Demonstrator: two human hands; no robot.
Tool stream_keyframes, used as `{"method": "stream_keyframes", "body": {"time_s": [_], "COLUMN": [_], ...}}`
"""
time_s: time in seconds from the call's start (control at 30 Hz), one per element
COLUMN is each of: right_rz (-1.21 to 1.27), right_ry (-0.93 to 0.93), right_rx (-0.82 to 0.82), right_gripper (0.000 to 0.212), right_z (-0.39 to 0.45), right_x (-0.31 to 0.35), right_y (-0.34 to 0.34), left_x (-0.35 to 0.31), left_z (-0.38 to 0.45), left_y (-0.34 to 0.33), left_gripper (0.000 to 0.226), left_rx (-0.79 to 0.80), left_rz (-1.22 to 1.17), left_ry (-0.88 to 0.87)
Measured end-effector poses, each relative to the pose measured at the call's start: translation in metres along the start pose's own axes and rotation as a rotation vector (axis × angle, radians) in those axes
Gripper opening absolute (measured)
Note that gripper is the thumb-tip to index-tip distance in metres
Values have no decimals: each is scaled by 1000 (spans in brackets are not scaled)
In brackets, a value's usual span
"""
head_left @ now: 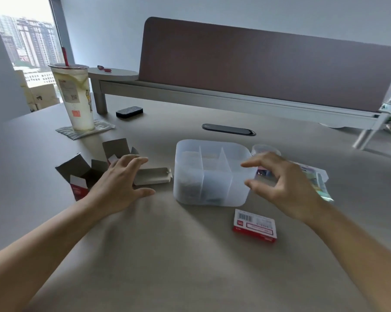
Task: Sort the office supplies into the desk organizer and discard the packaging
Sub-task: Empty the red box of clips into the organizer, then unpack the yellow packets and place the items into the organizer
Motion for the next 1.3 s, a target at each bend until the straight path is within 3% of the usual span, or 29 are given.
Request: {"method": "stream_keyframes", "body": {"time_s": [0.13,0.33,0.63,0.83,0.97,1.1,1.2,1.3], "right_rz": [-69,-192,-149,-213,-215,-173,-120,-138], "right_ry": [-56,-214,98,29,-14,-10,71,120], "right_rx": [37,185,265,408,449,413,309,311], "right_gripper": [42,33,40,60,66,69,62,52], "right_z": [-41,-62,-27,18,43,50,36,4], "right_x": [-14,-31,25,38,35,35,39,31], "right_y": [-6,-23,-113,-165,-184,-189,-176,-147], "left_x": [-14,-15,35,54,60,61,56,38], "left_z": [-22,-50,-85,-86,-82,-82,-86,-92], "left_y": [-1,1,15,9,9,9,13,15], "left_gripper": [80,76,79,89,90,91,89,85], "left_rx": [35,60,100,349,364,349,279,250], "left_rz": [-45,41,168,174,205,201,158,85], "left_ry": [1,-12,199,256,238,234,223,141]}}
Point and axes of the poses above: each hand's wrist, its own z-axis towards the middle knuckle, its own y-axis out of the back of the hand, x = y × z, the point moved 2 cm from there along z, towards the middle knuckle, and after that the axes turned 14 degrees about z, right-handed, at the moved point
